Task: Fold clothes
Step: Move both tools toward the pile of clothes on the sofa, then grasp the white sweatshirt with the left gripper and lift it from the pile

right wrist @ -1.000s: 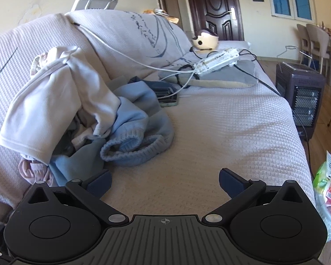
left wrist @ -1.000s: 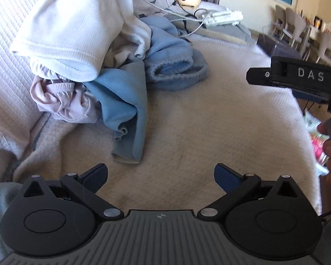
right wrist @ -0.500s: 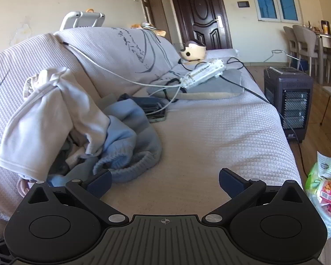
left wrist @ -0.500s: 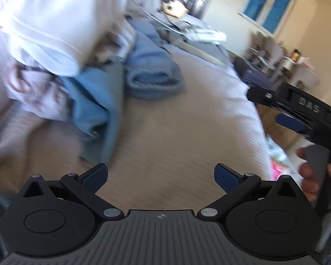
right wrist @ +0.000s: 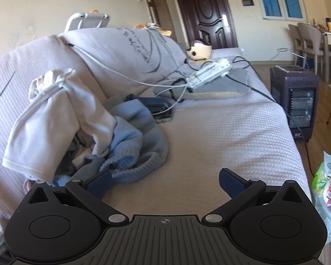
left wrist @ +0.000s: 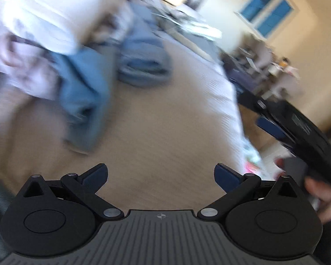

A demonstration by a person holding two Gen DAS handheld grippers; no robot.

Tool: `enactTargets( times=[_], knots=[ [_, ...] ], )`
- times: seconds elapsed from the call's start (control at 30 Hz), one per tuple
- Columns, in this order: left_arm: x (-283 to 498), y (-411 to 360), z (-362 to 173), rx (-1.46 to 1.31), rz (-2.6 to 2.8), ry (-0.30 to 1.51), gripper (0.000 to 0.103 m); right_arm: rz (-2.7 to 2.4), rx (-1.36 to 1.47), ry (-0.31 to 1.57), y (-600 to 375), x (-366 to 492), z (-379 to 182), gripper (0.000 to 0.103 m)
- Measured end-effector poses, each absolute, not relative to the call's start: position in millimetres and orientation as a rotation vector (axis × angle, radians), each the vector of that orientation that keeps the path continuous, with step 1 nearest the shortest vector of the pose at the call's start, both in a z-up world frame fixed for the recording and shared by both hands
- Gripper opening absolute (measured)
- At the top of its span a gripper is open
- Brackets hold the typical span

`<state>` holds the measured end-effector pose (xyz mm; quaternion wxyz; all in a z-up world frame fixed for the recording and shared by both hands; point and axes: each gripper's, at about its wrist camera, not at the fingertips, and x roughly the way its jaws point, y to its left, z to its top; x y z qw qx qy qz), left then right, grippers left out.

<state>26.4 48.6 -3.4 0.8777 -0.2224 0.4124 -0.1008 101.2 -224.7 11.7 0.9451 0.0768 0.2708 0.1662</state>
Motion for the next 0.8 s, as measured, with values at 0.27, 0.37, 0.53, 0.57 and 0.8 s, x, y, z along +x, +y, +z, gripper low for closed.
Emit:
enactTargets(
  times=[0.27,0.37,0.53,0.57,0.8],
  knots=[
    [19,66,23,-0.312,0.026,0.665,0.103,0.507,0.041,0.561,-195,102,23,0.103],
    [17,72,38,-0.234,0.136,0.577,0.103,0.571,-0.003,0.565,-183,104,28,0.103],
    [35,90,70,-0.100,0.347,0.521,0.103,0.668,-0.086,0.577,-157,125,47,0.103],
    [43,98,71,-0.077,0.378,0.527,0.103,0.692,-0.102,0.572,-151,129,52,0.103],
    [78,120,75,-0.056,0.336,0.519,0.087,0.719,0.000,0.517,-113,126,37,0.103]
  ],
)
